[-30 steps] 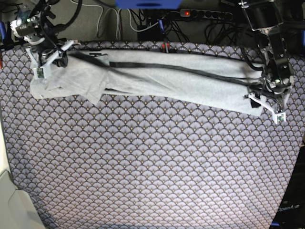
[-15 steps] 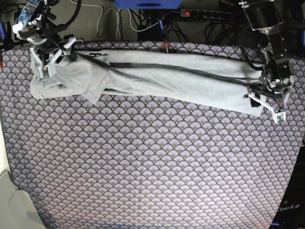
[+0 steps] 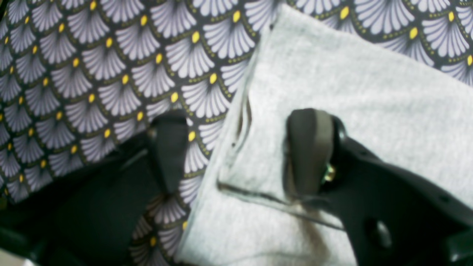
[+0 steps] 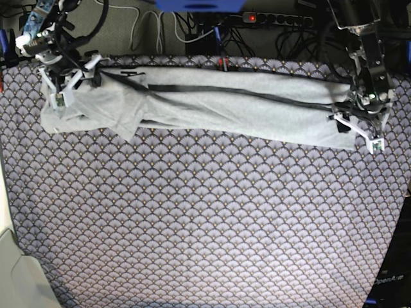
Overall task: Fold the T-shirt properly
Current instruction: 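Grasp the strip end with the left gripper and lift it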
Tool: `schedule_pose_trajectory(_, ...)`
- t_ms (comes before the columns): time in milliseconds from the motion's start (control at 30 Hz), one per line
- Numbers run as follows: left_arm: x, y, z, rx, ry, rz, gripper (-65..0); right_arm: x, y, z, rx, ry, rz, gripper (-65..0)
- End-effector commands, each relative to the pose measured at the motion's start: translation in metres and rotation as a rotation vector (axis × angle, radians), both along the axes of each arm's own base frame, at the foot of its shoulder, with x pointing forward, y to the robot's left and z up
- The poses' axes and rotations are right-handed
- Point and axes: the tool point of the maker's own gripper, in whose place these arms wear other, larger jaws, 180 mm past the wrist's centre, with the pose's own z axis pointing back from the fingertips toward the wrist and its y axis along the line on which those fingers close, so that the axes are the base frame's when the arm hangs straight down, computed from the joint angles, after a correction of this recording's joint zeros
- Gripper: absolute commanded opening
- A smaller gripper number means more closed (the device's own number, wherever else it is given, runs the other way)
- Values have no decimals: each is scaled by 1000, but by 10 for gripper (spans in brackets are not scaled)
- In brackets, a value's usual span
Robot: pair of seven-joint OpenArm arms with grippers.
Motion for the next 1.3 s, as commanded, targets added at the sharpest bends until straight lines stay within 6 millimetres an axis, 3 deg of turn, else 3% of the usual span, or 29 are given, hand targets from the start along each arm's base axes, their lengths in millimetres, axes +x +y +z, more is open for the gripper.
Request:
schedule_pose_trajectory(0,-4,0,-3,2,29,4,-224,6,-1,7,1,-35,1,-389)
schedule_pose_trajectory(133,-14,-9,-26,-45,81,21,-252,6,0,7,1,-36,2,-389)
schedule_pose_trajectory(300,-23,-17,-47,-151,104,53,-395,6,-3,8,-4,-37,1,-389)
schedule_pose_trajectory(433,-27,-13,-50,-192,106,71,-487,6,-6,8,-12,-35,5,-389)
schedule_pose_trajectory(600,-28,-13,-52,-201,107,77,-650,8,-6,9,-12,-42,4,-389)
schedule_pose_trajectory(767,-25,-13,-46,-196,92,71,-647,13,-6,11,-13,-51,5,-389)
schedule_pose_trajectory(833,-17,-13,-34,-184,59,59,-647,13,-6,11,-13,-51,5,-389)
schedule_pose_trajectory(967,9,-22,7,-148,-65,14,-647,13,-6,11,-13,-51,5,-389)
schedule_pose_trajectory(1167,28,-60,57,-188,-139,-42,-647,13,-6,11,-13,-51,5,-389)
schedule_pose_trajectory(1267,35,-95,86,-225,-190,-81,-647,13,-6,11,-13,-52,5,-389)
